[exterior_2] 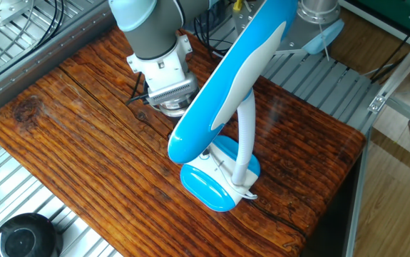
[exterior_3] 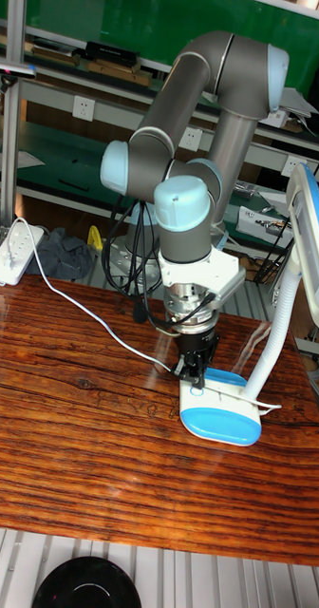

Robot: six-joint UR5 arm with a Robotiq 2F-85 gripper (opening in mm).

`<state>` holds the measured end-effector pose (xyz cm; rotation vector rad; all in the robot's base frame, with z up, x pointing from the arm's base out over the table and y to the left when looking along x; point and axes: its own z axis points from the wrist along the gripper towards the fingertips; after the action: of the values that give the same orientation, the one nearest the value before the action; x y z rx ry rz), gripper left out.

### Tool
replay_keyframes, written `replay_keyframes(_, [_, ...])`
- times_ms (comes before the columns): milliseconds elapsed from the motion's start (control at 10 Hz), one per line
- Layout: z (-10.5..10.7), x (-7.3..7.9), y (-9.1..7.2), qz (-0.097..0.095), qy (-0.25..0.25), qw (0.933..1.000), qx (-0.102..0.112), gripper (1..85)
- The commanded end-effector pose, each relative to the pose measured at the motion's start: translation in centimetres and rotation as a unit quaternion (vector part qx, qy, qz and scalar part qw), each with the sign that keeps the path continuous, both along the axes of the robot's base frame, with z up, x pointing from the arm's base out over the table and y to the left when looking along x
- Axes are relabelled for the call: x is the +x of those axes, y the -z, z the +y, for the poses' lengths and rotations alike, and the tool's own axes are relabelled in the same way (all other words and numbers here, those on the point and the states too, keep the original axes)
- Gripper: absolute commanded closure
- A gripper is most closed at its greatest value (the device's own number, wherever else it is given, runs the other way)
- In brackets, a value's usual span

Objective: Turn on the desk lamp by pressing the button

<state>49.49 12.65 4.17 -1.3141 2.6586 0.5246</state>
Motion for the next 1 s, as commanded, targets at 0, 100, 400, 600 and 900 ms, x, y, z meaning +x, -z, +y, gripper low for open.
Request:
replay_keyframes(0, [0.60, 0.10, 0.20, 0.001, 0.007, 0.9998, 0.019, 84.7])
replay_keyframes(100, [0.81, 0.10, 0.36, 0.000, 0.010, 0.9997, 0.022, 84.7])
replay_keyframes(400, [0.64, -0.07, 0.15, -0.002, 0.009, 0.9998, 0.016, 84.7])
replay_keyframes(600, [0.31, 0.00, -0.02, -0.009, 0.008, 0.9999, 0.008, 84.7])
replay_keyframes(900, [1.13, 0.42, -0.58, -0.012, 0.027, 0.9993, 0.023, 84.7])
